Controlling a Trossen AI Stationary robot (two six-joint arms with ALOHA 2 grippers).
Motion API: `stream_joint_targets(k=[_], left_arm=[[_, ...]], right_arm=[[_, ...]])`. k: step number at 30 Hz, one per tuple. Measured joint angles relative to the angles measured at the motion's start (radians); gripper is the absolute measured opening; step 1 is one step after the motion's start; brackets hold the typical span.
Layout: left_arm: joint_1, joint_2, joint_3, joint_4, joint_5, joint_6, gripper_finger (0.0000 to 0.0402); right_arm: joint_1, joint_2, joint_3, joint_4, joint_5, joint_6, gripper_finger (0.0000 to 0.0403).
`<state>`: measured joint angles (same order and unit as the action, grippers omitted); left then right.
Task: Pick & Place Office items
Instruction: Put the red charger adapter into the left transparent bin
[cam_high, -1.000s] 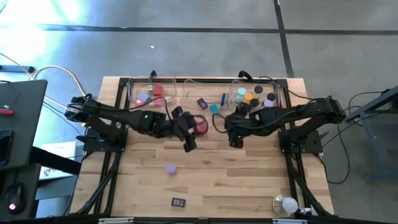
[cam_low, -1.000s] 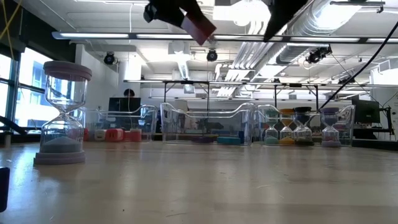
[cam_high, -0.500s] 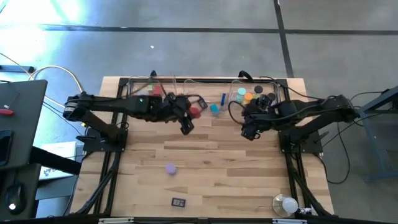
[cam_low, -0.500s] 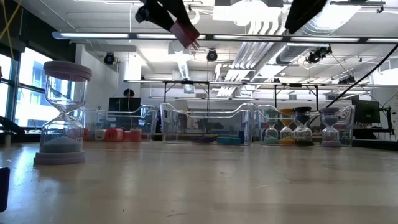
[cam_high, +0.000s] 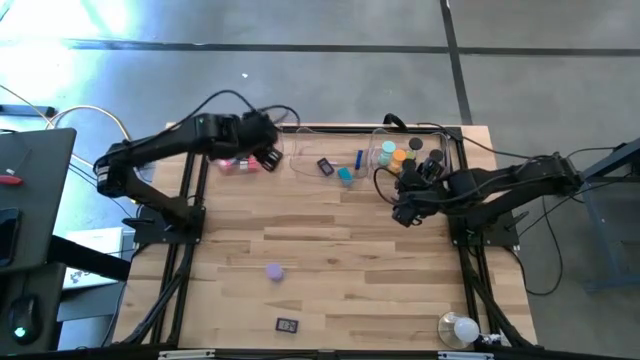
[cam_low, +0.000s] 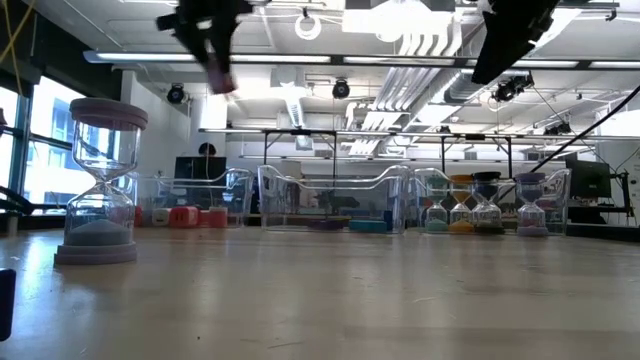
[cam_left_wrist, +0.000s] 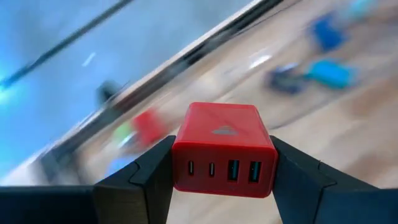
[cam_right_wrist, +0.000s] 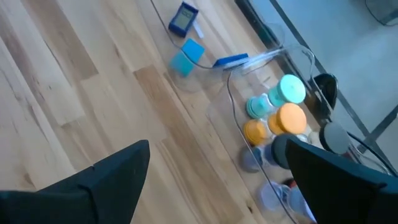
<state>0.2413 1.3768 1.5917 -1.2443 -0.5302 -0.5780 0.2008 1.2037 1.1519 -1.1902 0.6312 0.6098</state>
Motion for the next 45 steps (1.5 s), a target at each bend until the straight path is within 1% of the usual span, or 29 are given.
stream_joint_targets(k=[3,6,9,15,18,23,25,34,40,45], left_arm=[[0.096,0.000,-0.007,-0.131,0.002,-0.041,0.0202],[0.183,0.001,-0.019,-0.178,0.055,-0.041,0.0202],[0.256,0.001,-0.033,-0.174,0.098,-0.011,0.0202],[0.378,0.001,-0.104,-0.143,0.129,0.043,0.0202],[0.422,0.001,-0.165,-0.057,0.163,0.064,0.0202],[0.466,0.001,-0.273,0.112,0.217,0.077,0.0202],[0.477,0.002,-0.304,0.153,0.229,0.081,0.0202],[0.521,0.002,-0.395,0.240,0.229,0.093,0.0202],[0.551,0.002,-0.436,0.304,0.313,0.097,0.0202],[0.555,0.002,-0.438,0.328,0.319,0.107,0.0202]], right_arm=[[0.000,-0.003,-0.027,0.055,0.006,-0.001,0.0365],[0.000,-0.002,-0.038,0.077,-0.003,0.000,0.0365],[0.000,-0.002,-0.038,0.081,-0.013,0.000,0.0365],[0.000,-0.002,-0.038,0.118,-0.054,0.000,0.0365],[0.000,-0.002,-0.038,0.139,-0.065,0.000,0.0365],[0.000,-0.002,-0.037,0.158,-0.072,-0.002,0.0365],[0.000,-0.002,-0.038,0.159,-0.085,-0.003,0.0365],[0.000,-0.002,-0.037,0.189,-0.089,-0.008,0.0365],[0.000,-0.002,-0.037,0.190,-0.090,-0.008,0.0365],[0.000,-0.002,-0.037,0.207,-0.091,-0.009,0.0365]])
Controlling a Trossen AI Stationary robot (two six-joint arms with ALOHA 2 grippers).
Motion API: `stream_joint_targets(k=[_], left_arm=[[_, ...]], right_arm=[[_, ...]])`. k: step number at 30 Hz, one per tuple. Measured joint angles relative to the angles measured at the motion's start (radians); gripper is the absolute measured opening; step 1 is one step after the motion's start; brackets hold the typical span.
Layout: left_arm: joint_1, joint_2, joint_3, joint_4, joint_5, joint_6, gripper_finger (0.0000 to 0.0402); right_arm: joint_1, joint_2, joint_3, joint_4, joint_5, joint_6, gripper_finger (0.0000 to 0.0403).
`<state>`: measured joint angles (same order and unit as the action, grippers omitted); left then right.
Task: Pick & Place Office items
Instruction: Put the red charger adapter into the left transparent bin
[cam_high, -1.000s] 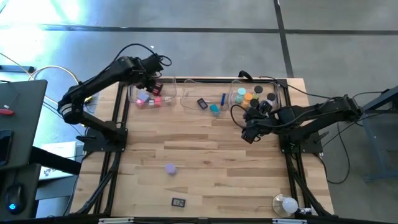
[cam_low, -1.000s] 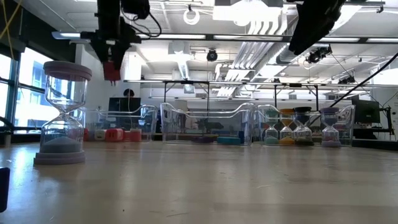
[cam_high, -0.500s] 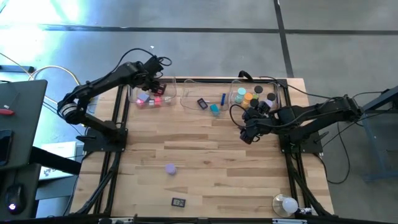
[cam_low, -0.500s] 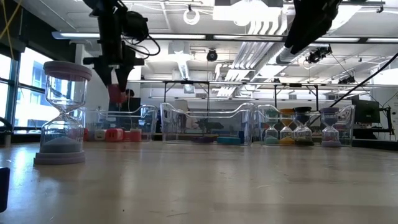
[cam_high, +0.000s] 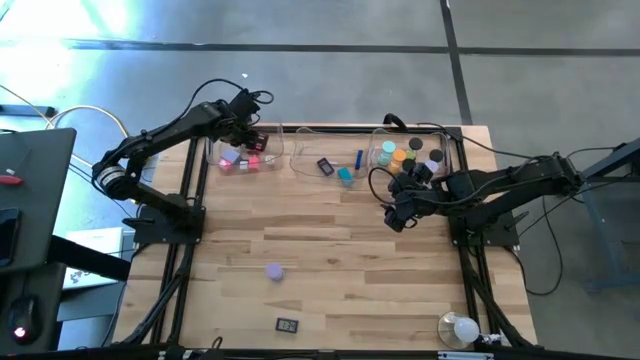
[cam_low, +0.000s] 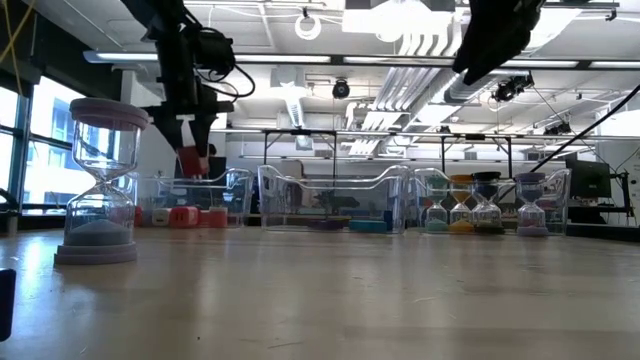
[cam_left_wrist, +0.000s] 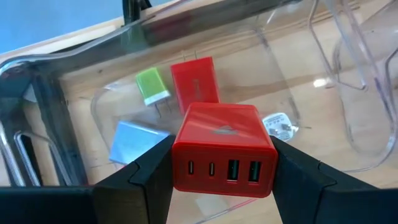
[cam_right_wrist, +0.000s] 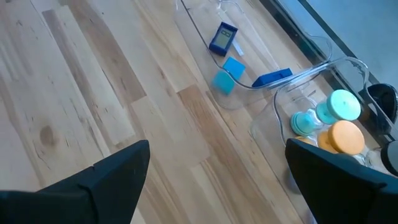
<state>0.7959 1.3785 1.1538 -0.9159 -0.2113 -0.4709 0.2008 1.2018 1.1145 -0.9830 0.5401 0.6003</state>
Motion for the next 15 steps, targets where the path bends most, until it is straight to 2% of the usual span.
stream_joint_targets(k=[5,15], left_arm=[[0.000,0.009,0.000,0.020,0.006,0.000,0.0202],[0.015,0.115,0.000,0.137,0.112,-0.013,0.0202]], right_arm=[[0.000,0.000,0.000,0.008,0.000,-0.003,0.0365],[0.000,0.000,0.001,0.036,0.000,-0.029,0.0365]])
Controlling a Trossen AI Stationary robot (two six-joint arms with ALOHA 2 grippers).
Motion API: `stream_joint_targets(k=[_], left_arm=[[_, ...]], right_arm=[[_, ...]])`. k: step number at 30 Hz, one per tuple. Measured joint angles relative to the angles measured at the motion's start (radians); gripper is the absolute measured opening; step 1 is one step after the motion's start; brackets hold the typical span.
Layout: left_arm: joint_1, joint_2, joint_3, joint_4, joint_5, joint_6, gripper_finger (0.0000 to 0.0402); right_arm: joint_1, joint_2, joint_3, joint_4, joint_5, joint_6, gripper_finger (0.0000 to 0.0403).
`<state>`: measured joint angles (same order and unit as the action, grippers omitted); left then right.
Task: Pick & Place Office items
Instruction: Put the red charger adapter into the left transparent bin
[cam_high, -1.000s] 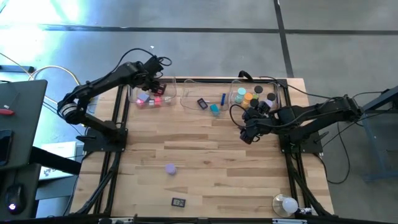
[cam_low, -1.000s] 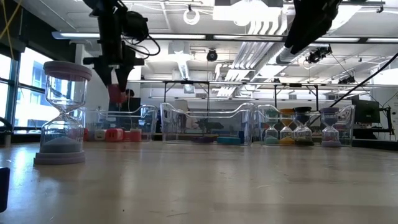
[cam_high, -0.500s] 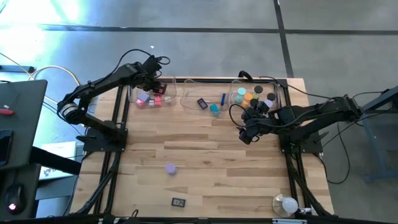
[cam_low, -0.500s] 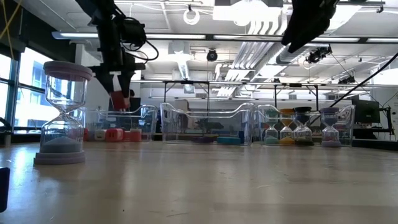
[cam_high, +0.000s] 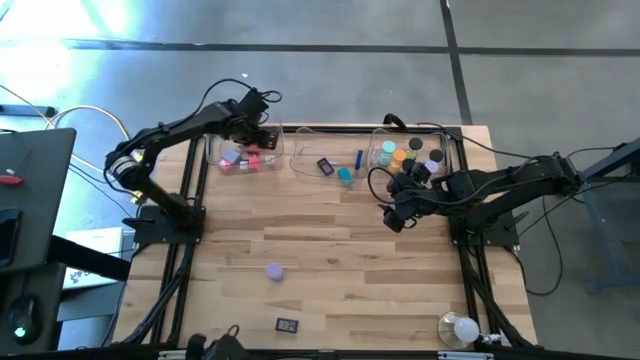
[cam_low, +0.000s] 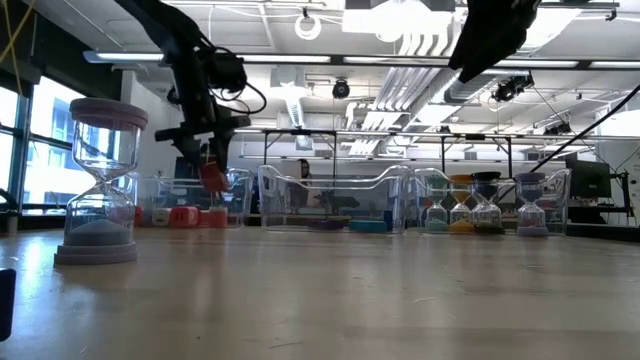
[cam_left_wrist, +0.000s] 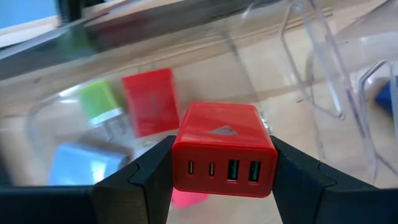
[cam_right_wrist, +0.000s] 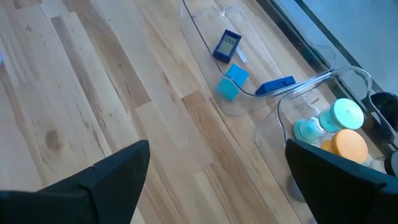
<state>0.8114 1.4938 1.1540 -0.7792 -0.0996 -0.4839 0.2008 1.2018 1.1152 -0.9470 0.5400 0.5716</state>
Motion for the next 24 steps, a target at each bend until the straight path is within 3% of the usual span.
stream_joint_targets(k=[10,17,24], left_arm=[[-0.002,0.076,0.000,0.087,0.024,-0.013,0.0203],[-0.002,0.102,0.001,0.116,0.085,0.005,0.0282],[-0.003,0.092,0.002,0.123,0.086,0.005,0.0298]], right_arm=[[0.000,0.000,0.000,-0.002,-0.001,0.000,0.0365],[0.000,0.000,0.000,-0.002,-0.016,-0.001,0.0365],[0.000,0.000,0.000,-0.002,-0.019,-0.026,0.0365]])
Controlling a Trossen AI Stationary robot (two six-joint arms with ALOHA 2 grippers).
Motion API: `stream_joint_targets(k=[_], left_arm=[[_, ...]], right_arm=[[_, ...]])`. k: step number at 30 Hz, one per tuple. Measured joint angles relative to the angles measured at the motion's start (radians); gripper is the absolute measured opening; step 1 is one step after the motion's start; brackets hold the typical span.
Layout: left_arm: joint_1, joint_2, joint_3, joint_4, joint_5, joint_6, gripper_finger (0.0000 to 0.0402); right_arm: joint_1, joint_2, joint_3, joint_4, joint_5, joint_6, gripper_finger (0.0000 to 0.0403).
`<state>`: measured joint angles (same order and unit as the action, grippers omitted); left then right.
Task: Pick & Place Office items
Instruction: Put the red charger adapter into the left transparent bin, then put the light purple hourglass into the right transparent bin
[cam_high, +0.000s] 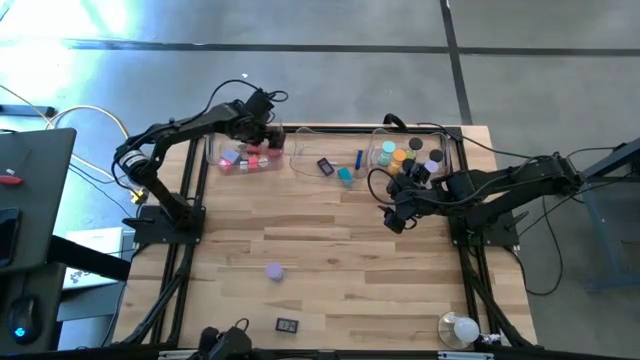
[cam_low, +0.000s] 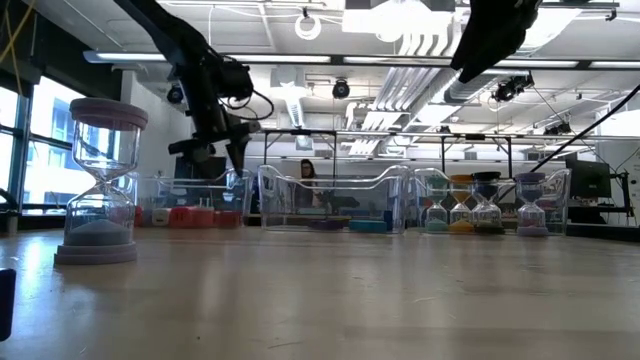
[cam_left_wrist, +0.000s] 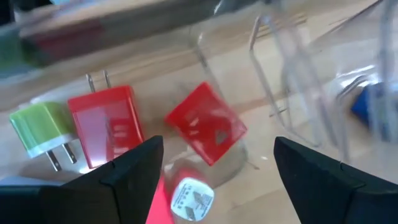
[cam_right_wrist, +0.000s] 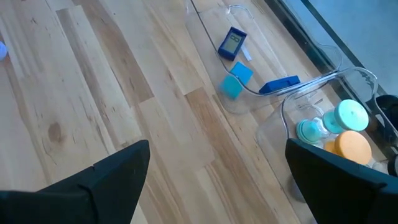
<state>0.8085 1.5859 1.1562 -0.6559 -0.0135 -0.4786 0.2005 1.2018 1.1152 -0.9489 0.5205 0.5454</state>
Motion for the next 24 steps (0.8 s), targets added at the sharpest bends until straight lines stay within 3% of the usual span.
stream_joint_targets(k=[12,24], left_arm=[[-0.033,-0.221,0.002,0.009,0.012,0.056,0.0300],[-0.297,-0.539,0.002,-0.041,0.017,0.108,0.0301]], right_arm=[[0.000,0.000,0.000,0.000,0.000,0.000,0.0365],[0.000,0.000,0.000,0.022,-0.004,0.001,0.0365]])
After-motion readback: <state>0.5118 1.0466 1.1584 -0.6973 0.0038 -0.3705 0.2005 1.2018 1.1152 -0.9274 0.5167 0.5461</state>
